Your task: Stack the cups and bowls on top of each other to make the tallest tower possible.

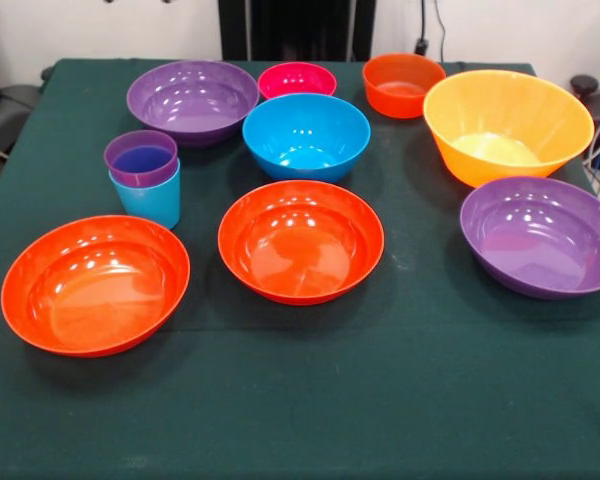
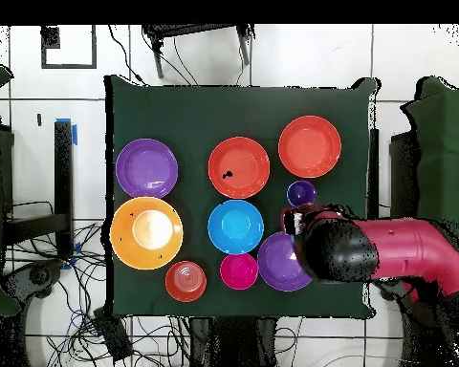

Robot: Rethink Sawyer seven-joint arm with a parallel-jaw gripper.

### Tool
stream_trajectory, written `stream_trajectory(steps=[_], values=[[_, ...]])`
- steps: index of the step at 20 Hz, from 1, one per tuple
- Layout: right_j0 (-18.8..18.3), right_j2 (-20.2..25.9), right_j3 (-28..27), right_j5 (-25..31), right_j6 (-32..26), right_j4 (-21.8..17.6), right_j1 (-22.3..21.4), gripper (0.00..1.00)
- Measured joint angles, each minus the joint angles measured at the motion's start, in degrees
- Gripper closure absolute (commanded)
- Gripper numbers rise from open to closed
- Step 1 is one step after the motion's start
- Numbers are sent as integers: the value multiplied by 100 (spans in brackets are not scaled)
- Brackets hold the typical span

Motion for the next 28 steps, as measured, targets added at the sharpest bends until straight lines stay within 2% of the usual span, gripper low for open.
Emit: stream_trajectory(steps=[4, 8, 17, 20, 22, 28], values=[[211, -93, 279, -349, 24, 1, -49, 0], [432, -336, 623, -932, 101, -2, -64, 0], [318, -992, 1151, -1931, 144, -95, -23, 0], [224, -1443, 1274, -2368, 144, -386, 102, 0], [187, -1589, 1296, -2499, 144, -499, 157, 0], [125, -2400, 1308, -3153, 144, -989, 588, 0]])
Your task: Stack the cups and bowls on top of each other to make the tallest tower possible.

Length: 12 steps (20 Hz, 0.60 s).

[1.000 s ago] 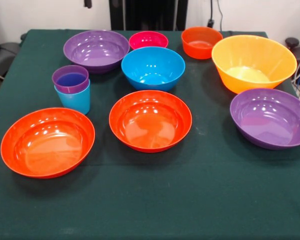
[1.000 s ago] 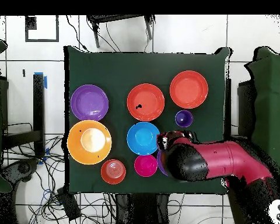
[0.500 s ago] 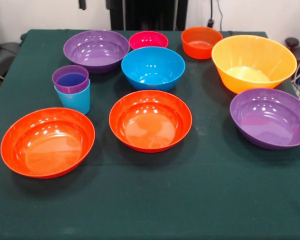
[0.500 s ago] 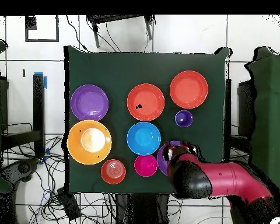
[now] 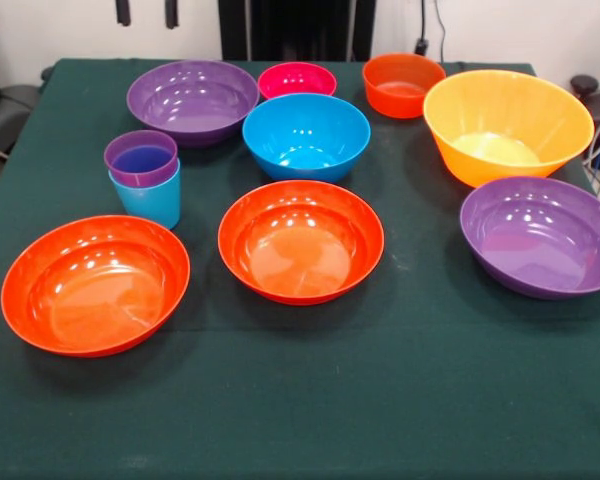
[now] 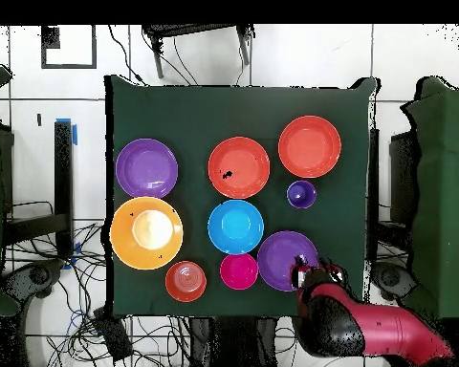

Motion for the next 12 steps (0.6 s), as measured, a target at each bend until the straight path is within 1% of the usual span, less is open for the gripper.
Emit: stream_trajectory(steps=[2, 5, 7, 9, 10, 12], values=[[63, -403, -1, -331, 0, -176, 239, 0], [209, -871, -2, -741, 0, -332, 530, 0], [405, -1364, 7, -1224, 0, -456, 839, 0], [578, -1764, 50, -1666, 0, -526, 1070, 0], [699, -2031, 104, -1977, 0, -552, 1210, 0], [826, -2307, 182, -2293, 0, -560, 1352, 0]])
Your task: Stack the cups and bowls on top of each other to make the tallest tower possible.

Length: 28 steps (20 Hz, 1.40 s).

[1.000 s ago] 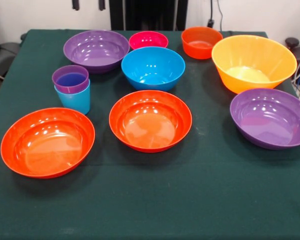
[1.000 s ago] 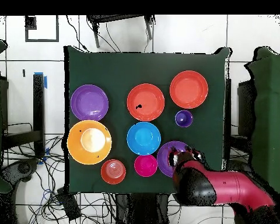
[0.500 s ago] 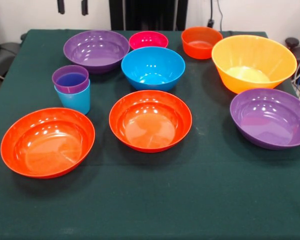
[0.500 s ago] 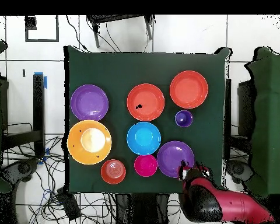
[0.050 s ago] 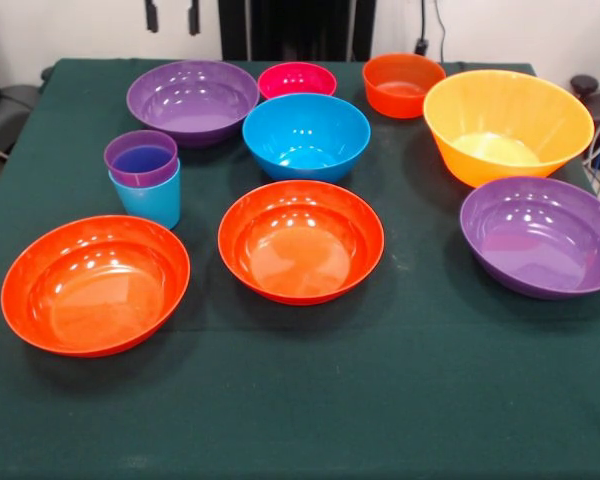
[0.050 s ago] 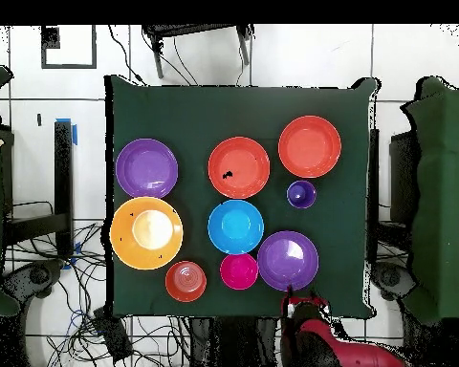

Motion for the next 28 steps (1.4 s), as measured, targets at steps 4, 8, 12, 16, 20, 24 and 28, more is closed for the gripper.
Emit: stream_trajectory(steps=[4, 8, 12, 16, 20, 24, 28], values=[[322, -644, 209, -748, 0, 1, 353, 0], [678, -1188, 450, -1383, 0, 5, 688, 0], [1099, -1575, 764, -1707, 0, 8, 837, 0], [1294, -1700, 919, -1709, 0, 10, 835, 0], [1492, -1784, 952, -1792, 35, 142, 868, 0], [1682, -1856, 951, -2013, 132, 353, 1050, 0], [1773, -1893, 949, -2256, 206, 496, 1240, 0]])
